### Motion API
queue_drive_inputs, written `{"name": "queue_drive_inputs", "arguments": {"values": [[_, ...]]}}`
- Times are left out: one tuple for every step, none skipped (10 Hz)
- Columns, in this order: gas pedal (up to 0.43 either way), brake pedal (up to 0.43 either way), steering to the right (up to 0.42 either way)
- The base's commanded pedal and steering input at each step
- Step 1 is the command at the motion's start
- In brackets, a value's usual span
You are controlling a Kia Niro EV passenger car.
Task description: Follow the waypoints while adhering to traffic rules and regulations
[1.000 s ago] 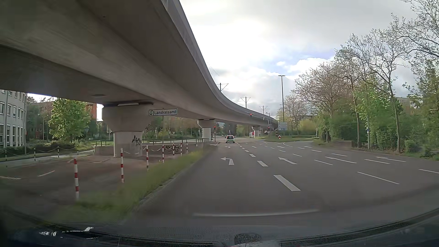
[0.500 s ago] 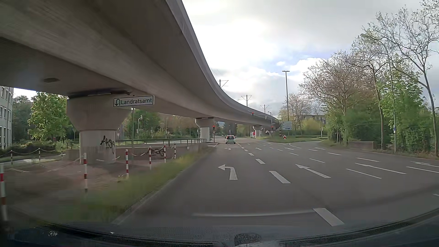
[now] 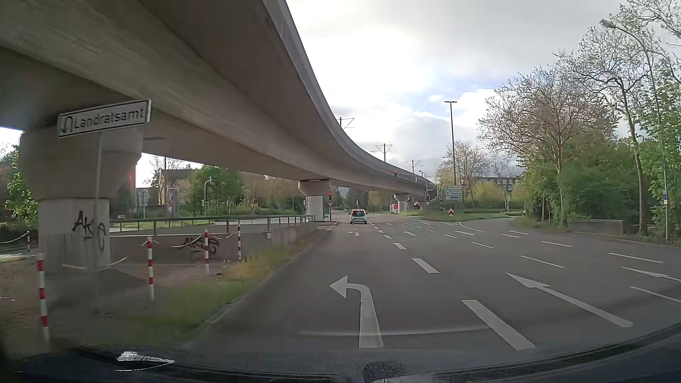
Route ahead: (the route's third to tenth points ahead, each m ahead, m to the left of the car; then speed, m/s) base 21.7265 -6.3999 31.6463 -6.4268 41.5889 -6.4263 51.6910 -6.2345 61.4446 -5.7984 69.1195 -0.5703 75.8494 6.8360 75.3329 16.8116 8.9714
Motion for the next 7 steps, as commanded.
{"name": "queue_drive_inputs", "arguments": {"values": [[0.000,0.000,0.000],[0.000,0.000,0.002],[0.000,0.006,0.002],[0.000,0.043,0.002],[0.000,0.079,0.002],[0.000,0.098,0.002],[0.000,0.116,0.002]]}}
